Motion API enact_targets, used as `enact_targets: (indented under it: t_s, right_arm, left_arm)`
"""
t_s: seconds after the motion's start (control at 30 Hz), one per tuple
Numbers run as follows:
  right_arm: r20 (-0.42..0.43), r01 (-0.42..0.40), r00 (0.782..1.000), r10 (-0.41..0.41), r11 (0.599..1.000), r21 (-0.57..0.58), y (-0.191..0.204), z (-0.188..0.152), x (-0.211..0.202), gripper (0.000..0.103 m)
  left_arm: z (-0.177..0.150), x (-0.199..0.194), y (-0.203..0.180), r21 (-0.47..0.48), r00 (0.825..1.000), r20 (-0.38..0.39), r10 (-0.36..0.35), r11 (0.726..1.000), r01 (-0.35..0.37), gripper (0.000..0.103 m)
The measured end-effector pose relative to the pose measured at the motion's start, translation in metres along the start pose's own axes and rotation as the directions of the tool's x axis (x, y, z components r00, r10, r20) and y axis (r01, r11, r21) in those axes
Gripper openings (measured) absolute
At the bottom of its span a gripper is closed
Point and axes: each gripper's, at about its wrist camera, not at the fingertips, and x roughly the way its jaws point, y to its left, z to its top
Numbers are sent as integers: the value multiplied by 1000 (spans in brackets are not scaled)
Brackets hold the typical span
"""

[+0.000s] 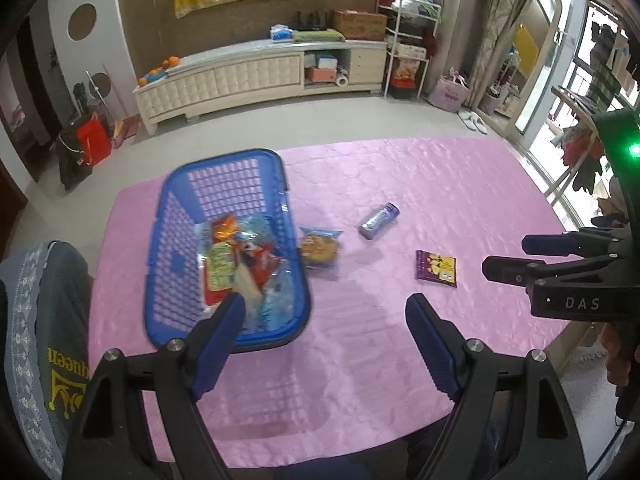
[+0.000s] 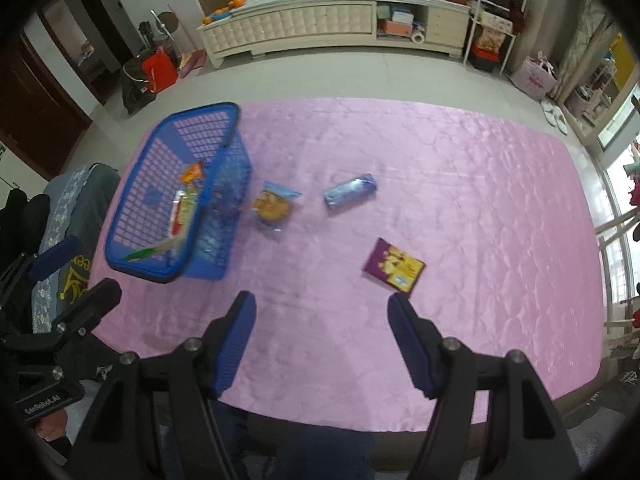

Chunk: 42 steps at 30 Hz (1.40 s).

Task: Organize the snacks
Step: 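Close the left gripper on the cake pouch while the right gripper approaches the purple chip bag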

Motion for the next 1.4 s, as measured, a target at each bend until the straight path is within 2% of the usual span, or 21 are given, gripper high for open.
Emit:
enact_targets:
  t_s: [0.2, 0.33, 0.5, 0.63, 0.7, 0.73, 0.8, 0.9, 1.0, 1.2, 1.27, 1.4]
  right_arm:
    - [-54, -3, 999, 5, 999, 36, -34, -2, 30, 73]
    - [-77, -2, 997, 6, 998, 56, -52, 1, 52, 73]
    - [-100, -4, 995, 12, 997, 78, -70, 10, 80, 73]
    - [-85, 1, 996, 6, 996, 84, -79, 18, 96, 73]
    - [-66, -23, 997, 30, 995, 94, -85, 22, 105, 73]
    - [-63, -29, 997, 35, 995, 97, -86, 25, 109, 73]
    - [-73, -31, 997, 40, 993, 110, -90, 32, 123, 73]
    - [-73, -47, 996, 57, 990, 129, -90, 40, 137, 73]
    - [-73, -73, 994, 83, 988, 133, -89, 45, 151, 73]
    - [-86, -95, 991, 107, 987, 129, -87, 50, 176, 73]
    - [-86, -100, 990, 112, 986, 134, -89, 51, 181, 73]
    - [-78, -119, 988, 130, 984, 130, -91, 50, 185, 73]
  left_arm:
    - [3, 34, -30, 43, 1000, -28, -9, 999, 10, 81]
    - [10, 61, -50, 106, 999, -44, 27, 994, -22, 81]
    - [23, 105, -55, 80, 995, -86, 47, 996, -40, 81]
    - [35, 138, -57, 74, 994, -104, 41, 997, -34, 81]
    - [39, 152, -57, 81, 992, -115, 47, 996, -38, 80]
    - [41, 157, -57, 86, 991, -117, 60, 995, -51, 76]
    - [45, 174, -55, 81, 982, -142, 122, 990, -111, 74]
    - [51, 195, -48, 54, 975, -183, 124, 992, -115, 65]
    - [55, 210, -57, 136, 965, -170, 198, 975, -176, 65]
    - [55, 239, -57, 139, 950, -210, 231, 969, -204, 64]
    - [54, 247, -56, 158, 942, -209, 261, 960, -231, 61]
    - [55, 265, -44, 153, 928, -219, 302, 950, -273, 61]
